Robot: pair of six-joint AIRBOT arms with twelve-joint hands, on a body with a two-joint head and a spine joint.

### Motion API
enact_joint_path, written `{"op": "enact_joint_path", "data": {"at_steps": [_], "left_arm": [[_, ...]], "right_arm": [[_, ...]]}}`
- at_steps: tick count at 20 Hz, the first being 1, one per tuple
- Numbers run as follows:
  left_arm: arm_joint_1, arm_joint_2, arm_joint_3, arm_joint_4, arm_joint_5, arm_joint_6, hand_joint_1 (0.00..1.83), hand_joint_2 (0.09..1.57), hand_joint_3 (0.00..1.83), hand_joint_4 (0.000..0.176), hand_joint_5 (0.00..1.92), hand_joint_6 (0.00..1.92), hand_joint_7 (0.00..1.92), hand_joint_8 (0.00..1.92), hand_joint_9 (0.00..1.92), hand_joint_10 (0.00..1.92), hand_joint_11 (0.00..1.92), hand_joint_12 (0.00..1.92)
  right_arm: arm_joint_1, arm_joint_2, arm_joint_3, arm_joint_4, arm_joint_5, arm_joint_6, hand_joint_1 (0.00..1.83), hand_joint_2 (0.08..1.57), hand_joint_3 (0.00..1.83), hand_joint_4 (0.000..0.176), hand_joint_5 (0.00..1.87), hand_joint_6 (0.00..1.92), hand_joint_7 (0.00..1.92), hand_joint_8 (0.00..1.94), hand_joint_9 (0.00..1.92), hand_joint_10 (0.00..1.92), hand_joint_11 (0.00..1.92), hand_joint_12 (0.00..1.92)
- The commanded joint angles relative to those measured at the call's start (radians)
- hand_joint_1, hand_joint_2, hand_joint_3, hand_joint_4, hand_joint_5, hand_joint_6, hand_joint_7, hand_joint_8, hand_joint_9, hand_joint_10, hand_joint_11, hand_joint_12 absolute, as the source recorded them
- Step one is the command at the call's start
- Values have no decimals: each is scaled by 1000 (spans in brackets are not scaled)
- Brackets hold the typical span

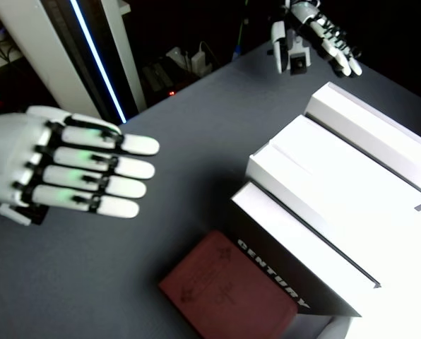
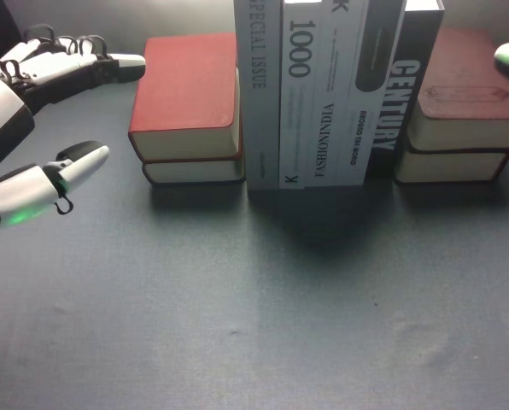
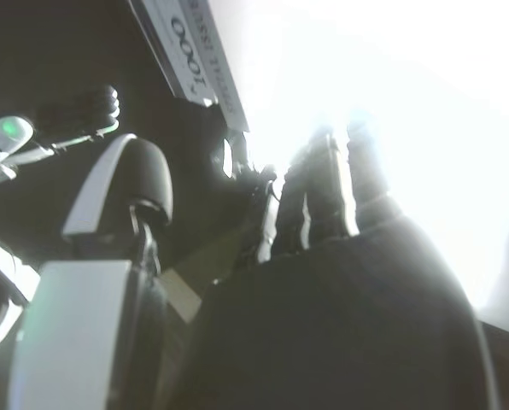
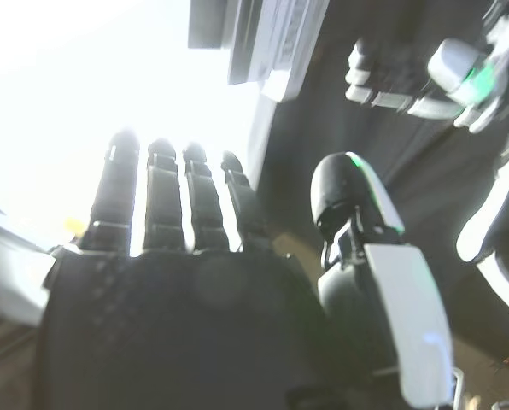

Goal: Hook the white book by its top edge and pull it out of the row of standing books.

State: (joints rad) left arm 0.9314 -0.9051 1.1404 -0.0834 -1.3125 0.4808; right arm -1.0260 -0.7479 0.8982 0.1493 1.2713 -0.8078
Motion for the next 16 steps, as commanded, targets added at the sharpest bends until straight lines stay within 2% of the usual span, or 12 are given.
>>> {"op": "enact_joint_path", "data": {"at_steps": [1,2,3,4,5,6,8,9,10,13,15,16], "left_arm": [[-18,6,-7,-9,-101,20,633,1480,8,71,168,7,127,1,43,91,0,355],[-25,9,-11,1,-89,32,597,1487,5,60,136,9,73,6,18,22,0,164],[-27,10,-11,7,-85,32,524,1486,4,99,76,11,14,0,3,4,0,32],[-32,12,-11,17,-74,32,453,1472,0,105,25,6,2,0,0,0,0,6],[-35,16,-12,28,-63,32,420,1453,0,91,17,6,0,0,0,0,0,0],[-38,23,-15,38,-52,32,311,1433,0,93,3,0,0,0,0,0,0,0],[-42,33,-19,58,-32,32,193,1405,0,99,0,0,0,0,0,0,0,0],[-44,34,-19,68,-21,32,183,1394,0,95,0,0,0,0,0,0,0,0],[-46,35,-19,78,-12,32,154,1385,0,67,0,0,0,0,0,0,0,0],[-49,37,-23,96,3,32,141,1377,0,71,0,0,0,0,0,0,0,0],[-49,37,-24,101,12,32,248,1354,0,73,0,0,0,0,0,0,0,0],[-49,36,-24,105,18,32,286,1349,0,59,16,6,0,0,0,0,0,0]], "right_arm": [[15,13,1,11,104,-12,430,1456,35,0,23,3,0,0,0,0,0,10],[19,14,-2,7,91,-27,460,1453,24,0,29,4,10,4,0,0,36,19],[20,14,-3,4,86,-30,451,1457,0,0,50,0,25,1,0,0,6,159],[22,16,-3,-1,75,-35,369,1460,0,0,19,0,4,0,0,0,0,116],[25,18,-4,-2,69,-39,330,1467,0,0,16,1,0,0,0,0,0,90],[28,18,-4,-3,67,-40,340,1472,0,0,18,2,0,0,0,0,0,162],[44,18,-4,-8,63,-49,392,1476,0,0,2,0,0,0,0,0,0,11],[57,18,-3,-10,58,-58,444,1471,0,0,9,4,0,0,0,0,5,5],[71,17,-2,-12,50,-73,467,1468,0,0,1,0,0,0,0,0,0,0],[138,15,1,-16,21,-122,401,1459,0,0,15,6,0,0,0,0,0,0],[186,4,14,-21,-1,-140,383,1454,0,0,28,11,0,0,0,0,0,0],[214,-5,22,-25,-17,-148,343,1448,0,0,19,7,0,0,0,0,0,0]]}}
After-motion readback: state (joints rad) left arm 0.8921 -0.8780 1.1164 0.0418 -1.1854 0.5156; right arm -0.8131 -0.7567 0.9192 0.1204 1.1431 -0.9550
